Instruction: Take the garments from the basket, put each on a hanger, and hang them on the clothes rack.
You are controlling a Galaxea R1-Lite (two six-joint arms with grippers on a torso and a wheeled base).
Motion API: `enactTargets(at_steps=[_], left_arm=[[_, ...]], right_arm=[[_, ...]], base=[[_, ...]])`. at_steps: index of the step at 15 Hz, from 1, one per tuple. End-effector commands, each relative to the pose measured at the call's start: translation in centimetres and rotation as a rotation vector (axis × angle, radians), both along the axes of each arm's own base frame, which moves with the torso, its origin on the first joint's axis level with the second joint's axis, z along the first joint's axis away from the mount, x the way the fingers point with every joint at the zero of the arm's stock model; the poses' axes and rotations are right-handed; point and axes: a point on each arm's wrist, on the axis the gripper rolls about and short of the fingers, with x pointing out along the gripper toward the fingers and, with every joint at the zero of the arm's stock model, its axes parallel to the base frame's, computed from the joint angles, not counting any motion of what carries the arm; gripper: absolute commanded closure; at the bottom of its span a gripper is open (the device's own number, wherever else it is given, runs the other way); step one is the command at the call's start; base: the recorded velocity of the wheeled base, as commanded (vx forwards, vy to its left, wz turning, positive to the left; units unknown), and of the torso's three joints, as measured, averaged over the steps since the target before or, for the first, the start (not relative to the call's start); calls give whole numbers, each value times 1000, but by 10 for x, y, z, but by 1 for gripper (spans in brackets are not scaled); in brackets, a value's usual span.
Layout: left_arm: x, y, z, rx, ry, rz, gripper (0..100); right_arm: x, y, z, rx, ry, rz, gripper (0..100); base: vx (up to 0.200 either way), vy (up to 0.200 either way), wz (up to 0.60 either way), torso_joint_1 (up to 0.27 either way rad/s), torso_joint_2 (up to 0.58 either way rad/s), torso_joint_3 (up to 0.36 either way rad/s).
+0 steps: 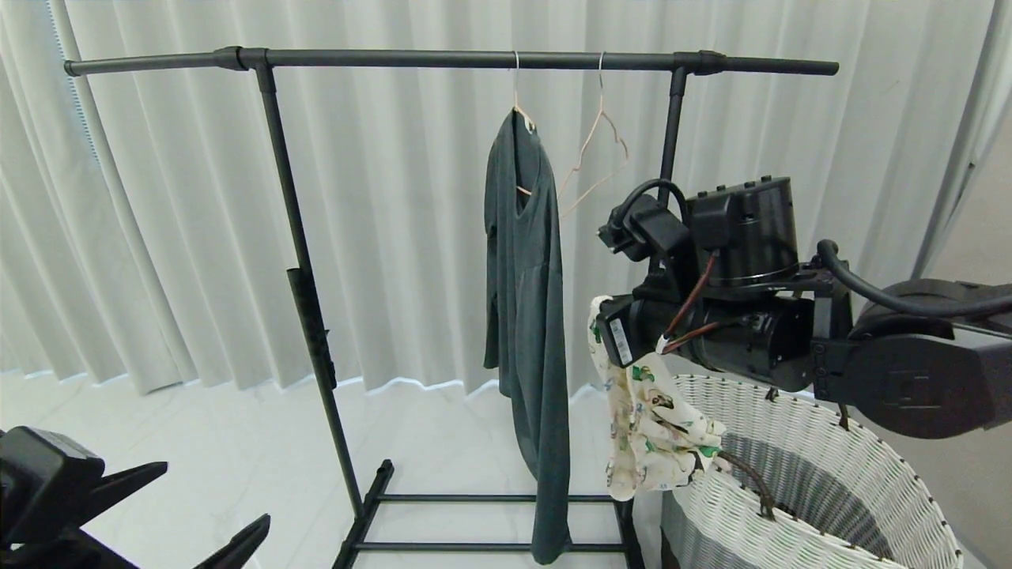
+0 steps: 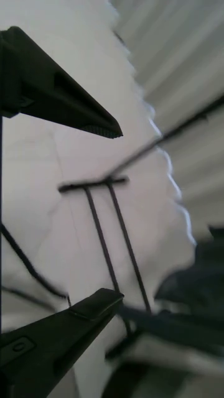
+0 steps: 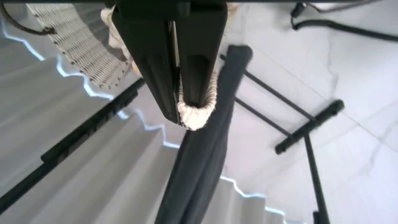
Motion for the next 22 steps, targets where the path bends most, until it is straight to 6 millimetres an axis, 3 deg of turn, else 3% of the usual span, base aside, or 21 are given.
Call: enactTargets(at_steps=[1, 5, 7, 11, 17, 22], left_arm=[[-2, -3, 24, -77, -86, -120, 0], [10, -29, 49, -233, -31, -293, 0], [16, -38, 52, -270, 13, -311, 0], [14, -54, 52, -264, 49, -426, 0], [28, -64, 45, -256, 117, -355, 0], [38, -70, 42, -325, 159, -233, 0]], right_arm=[[0, 19, 8, 45, -18, 28, 100], [-3, 40, 31, 116, -75, 71, 100], [-8, 51, 40, 144, -96, 99, 100], [-36, 72, 43, 157, -97, 190, 100], [-71, 100, 57, 205, -124, 314, 100], [-82, 105, 67, 221, -130, 344, 100]], base=[[0, 0, 0, 0, 0, 0], [0, 0, 0, 0, 0, 0], [0, 0, 0, 0, 0, 0], [0, 0, 0, 0, 0, 0], [0, 0, 0, 0, 0, 0], [0, 0, 0, 0, 0, 0]])
